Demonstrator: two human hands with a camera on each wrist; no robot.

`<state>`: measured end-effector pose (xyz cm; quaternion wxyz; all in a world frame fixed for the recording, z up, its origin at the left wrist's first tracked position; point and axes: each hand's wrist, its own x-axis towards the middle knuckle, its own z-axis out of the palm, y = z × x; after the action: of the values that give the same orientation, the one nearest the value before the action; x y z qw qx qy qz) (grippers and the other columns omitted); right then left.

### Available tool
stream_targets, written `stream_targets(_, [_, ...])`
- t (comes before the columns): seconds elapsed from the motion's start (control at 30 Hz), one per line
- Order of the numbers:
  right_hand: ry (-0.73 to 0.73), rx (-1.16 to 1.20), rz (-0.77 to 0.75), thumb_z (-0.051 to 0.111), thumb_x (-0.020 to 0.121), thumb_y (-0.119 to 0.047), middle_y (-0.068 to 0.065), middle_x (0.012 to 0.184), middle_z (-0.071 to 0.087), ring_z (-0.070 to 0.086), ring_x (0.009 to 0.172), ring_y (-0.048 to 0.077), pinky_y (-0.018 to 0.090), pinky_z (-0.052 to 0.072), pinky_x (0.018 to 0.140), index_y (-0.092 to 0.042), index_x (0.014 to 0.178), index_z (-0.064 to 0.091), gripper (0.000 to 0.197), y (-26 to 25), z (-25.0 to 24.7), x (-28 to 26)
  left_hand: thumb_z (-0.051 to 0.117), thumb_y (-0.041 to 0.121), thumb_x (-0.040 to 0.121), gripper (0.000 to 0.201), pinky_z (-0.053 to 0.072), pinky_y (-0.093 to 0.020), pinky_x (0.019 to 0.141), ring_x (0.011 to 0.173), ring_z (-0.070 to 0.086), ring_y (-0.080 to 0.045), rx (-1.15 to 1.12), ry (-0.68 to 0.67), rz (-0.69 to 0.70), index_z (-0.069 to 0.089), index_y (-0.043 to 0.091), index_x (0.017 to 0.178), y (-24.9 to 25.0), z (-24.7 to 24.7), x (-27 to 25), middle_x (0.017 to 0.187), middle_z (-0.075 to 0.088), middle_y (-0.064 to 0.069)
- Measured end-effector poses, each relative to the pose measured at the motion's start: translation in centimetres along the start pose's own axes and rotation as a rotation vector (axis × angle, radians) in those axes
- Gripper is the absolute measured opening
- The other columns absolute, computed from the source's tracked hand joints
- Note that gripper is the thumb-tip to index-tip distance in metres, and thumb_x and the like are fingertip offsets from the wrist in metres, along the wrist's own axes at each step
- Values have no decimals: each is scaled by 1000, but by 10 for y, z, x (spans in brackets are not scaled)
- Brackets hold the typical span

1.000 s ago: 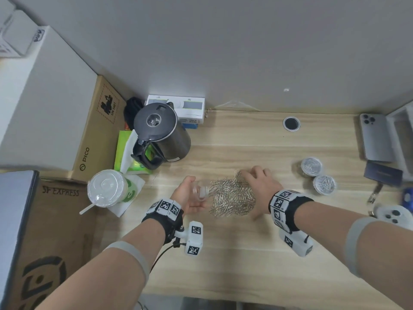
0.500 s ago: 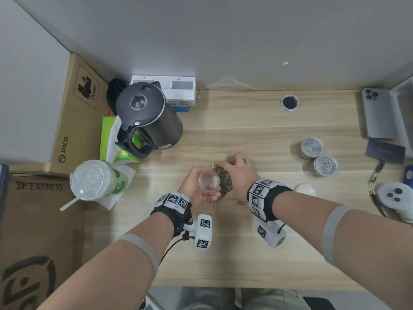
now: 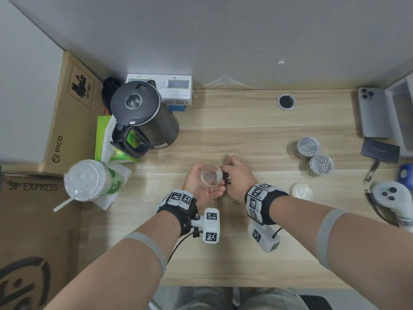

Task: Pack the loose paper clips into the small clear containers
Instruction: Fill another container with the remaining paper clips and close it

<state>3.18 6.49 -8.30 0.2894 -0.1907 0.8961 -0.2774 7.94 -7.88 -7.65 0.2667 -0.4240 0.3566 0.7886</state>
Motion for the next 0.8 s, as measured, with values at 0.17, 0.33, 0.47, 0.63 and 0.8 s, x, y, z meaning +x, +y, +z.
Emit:
stream_targets(0.17, [-5,15,-40,62,74,0,3,111,59,54,106,27,34,43,96,-14,97,72,29,-2,-5,-3,33,51,100,67,53,-27,45,48,65,-25,13,48,7,70,-3,83,5,-8,-9,68,68,-18])
stream_targets(0.33, [-24,12,-34,63,74,0,4,101,67,62,97,23,29,47,90,-15,87,71,21,-4,-20,-3,35,49,100,63,53,-27,44,50,63,-25,41,83,18,70,-1,84,4,-13,-17,73,68,-19])
stream_targets(0.47, [-2,11,17,65,78,-8,-3,95,69,63,90,18,30,51,85,-22,86,71,16,-4,-32,-7,35,48,101,57,48,-26,44,51,58,-25,85,121,13,66,3,86,5,-12,-24,73,66,-19])
stream_targets(0.63, [-21,50,32,68,81,-12,-11,94,66,60,78,11,27,50,75,-27,84,71,15,-18,-57,-11,35,46,104,49,32,-21,39,44,49,-20,126,198,12,63,6,106,2,-5,-28,74,68,-17])
stream_targets(0.8, [-82,107,-41,73,77,-14,-5,91,70,66,85,15,38,56,84,-27,79,71,14,-42,-63,-14,41,48,103,48,46,-26,43,53,55,-22,99,122,5,64,7,114,0,3,-34,75,66,-12])
